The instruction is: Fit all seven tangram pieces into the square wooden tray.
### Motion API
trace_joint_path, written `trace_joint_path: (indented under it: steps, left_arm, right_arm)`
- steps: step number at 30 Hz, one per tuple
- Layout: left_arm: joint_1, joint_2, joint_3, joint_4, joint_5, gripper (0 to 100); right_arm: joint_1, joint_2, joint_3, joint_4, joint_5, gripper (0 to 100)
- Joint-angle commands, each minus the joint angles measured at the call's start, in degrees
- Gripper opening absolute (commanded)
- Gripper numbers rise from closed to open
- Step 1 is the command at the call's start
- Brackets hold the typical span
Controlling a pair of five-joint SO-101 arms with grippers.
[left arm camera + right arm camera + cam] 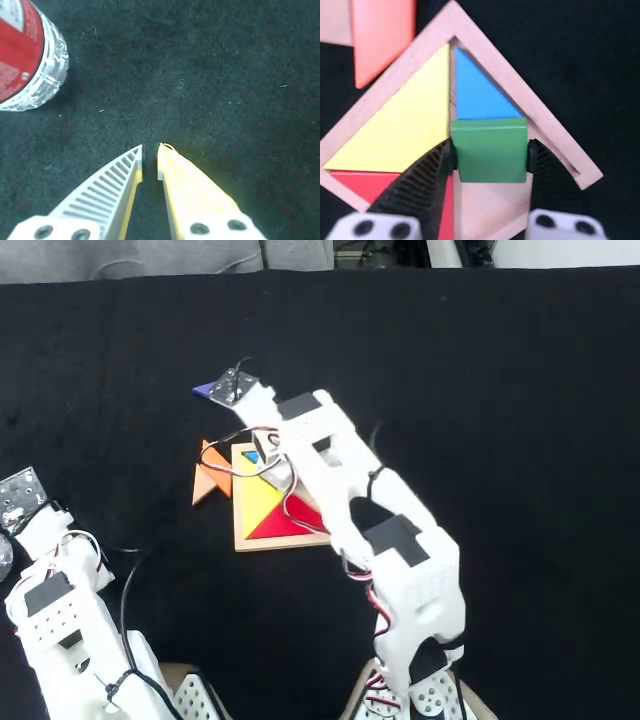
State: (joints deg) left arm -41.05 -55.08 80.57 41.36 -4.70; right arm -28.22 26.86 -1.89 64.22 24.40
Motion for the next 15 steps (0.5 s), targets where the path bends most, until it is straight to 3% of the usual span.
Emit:
trace_joint_path:
  steps: [1, 15]
  left_arm:
    - [0.4, -0.9, -1.7, -0.9, 0.2, 7]
    - [0.4, -0.9, -1.7, -0.9, 0.2, 7]
  right_arm:
    - [-1.7, -0.5, -3.2, 1.7, -0.3, 22.7]
    - [1.6, -3.6, -6.2, 6.2, -0.2, 22.4]
